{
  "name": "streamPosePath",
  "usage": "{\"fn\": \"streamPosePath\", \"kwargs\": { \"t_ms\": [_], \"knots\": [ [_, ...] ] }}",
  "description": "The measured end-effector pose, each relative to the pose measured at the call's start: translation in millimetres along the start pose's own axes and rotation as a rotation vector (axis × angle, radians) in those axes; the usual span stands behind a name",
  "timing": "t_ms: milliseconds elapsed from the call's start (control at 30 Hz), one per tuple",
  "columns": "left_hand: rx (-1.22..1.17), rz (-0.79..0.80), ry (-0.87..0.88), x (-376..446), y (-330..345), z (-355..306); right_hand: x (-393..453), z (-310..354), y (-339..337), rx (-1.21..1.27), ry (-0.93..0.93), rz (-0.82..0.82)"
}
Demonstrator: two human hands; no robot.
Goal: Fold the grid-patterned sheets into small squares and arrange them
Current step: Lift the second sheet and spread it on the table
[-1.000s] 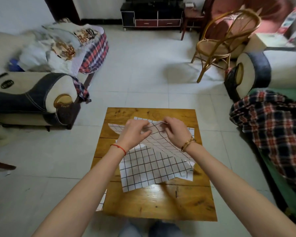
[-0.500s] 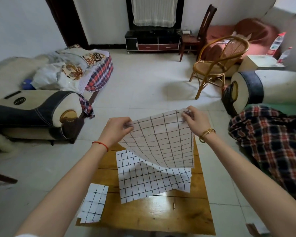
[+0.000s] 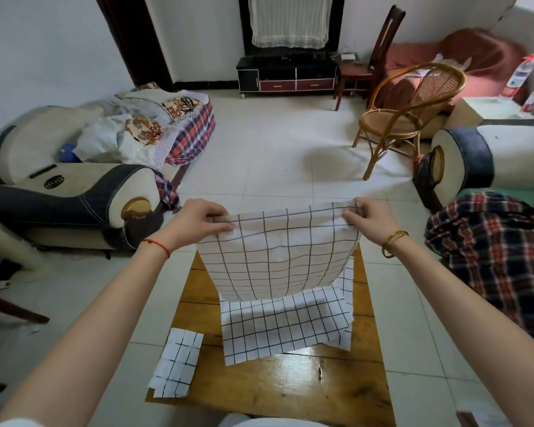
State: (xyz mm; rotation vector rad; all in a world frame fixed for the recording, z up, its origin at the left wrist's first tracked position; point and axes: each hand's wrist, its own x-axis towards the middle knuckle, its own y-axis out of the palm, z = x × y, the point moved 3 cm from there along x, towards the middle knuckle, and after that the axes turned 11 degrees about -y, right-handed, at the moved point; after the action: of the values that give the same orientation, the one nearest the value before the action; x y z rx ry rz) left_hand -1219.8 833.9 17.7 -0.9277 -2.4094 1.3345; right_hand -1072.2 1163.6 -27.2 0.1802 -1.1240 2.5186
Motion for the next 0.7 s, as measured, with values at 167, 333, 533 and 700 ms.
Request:
{"fn": "streamPosePath", "kwargs": {
  "t_ms": [167,333,533,700],
  "knots": [
    [-0.072,0.122,-0.059,13,-10,12,15,-12,10,0.136,0.081,0.044],
    [-0.1,0.152,-0.127,43,-11,37,32,-25,26,0.194,0.162,0.121],
    [-0.07,0.053,-0.179,97,11,77,60,-49,64,0.131,0.243,0.103],
    [-0.128,0.005,-0.236,141,46,119,85,-79,104,0.052,0.338,0.084]
  ]
}}
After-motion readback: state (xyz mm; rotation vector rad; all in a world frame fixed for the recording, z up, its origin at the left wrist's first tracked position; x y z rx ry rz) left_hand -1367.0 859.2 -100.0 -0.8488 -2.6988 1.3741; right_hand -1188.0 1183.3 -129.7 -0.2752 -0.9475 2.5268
